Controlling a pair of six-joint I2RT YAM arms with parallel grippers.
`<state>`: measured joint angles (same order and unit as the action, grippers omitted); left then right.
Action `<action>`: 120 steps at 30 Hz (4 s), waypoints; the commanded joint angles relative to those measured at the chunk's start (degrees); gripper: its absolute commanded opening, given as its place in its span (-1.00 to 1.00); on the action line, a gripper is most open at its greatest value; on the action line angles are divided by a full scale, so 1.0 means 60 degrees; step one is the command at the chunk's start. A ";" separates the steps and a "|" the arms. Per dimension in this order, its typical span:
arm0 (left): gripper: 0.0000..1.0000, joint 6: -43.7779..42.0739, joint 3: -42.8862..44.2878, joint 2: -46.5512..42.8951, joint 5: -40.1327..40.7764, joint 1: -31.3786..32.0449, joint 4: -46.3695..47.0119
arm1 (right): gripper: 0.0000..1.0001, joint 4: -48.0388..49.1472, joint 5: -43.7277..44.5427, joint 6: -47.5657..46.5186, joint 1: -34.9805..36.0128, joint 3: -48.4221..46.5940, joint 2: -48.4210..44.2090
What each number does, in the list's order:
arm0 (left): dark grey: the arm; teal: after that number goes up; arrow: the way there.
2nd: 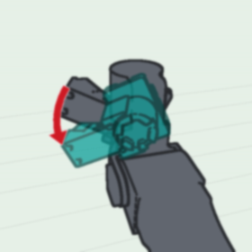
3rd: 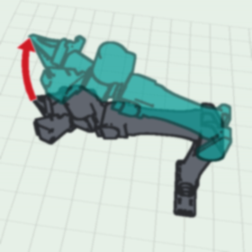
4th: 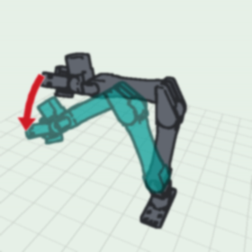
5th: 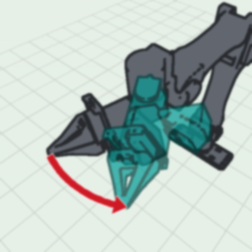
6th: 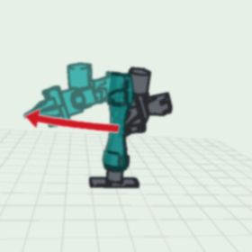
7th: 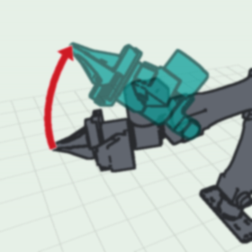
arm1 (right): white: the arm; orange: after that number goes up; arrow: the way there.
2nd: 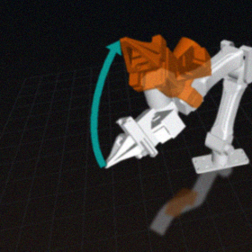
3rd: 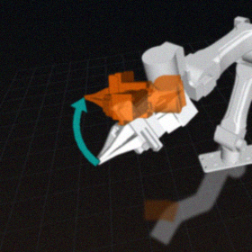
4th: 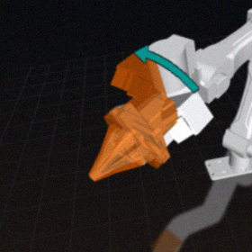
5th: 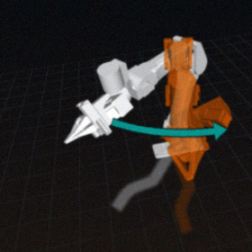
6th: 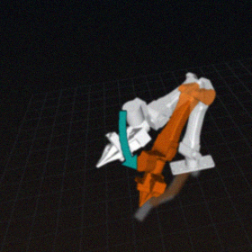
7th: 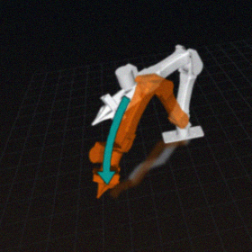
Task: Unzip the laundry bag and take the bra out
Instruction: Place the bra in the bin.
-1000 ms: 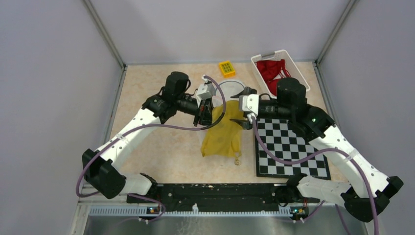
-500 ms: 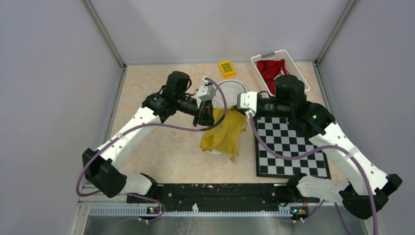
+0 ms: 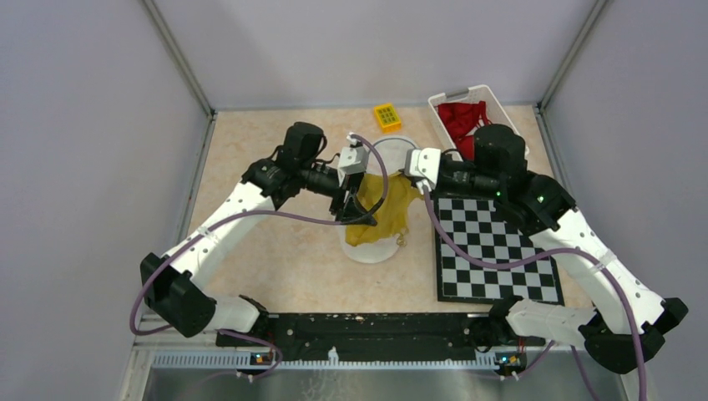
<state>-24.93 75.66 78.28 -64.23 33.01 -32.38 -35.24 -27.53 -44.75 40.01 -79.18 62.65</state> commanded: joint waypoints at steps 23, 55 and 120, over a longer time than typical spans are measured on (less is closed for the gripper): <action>0.97 0.2116 -0.0453 -0.1490 0.0979 -0.3987 -0.1459 | -1.00 0.1759 -0.1077 0.0433 -0.3504 -0.1513 0.1452; 0.97 0.2898 -0.0085 0.0201 -0.0106 -0.4111 -0.0844 | -1.00 0.3796 -0.2870 -0.1264 -0.7665 -0.9913 0.9926; 0.97 0.2362 -0.0698 0.0180 -0.0304 -0.4111 -0.0891 | -1.00 -0.0414 -0.2938 -0.9351 -0.8938 -0.1578 0.7418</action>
<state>-9.37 71.55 80.95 -63.77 8.64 -38.61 -30.70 -46.00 -95.94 -12.91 -84.93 108.84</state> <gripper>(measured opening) 0.987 0.006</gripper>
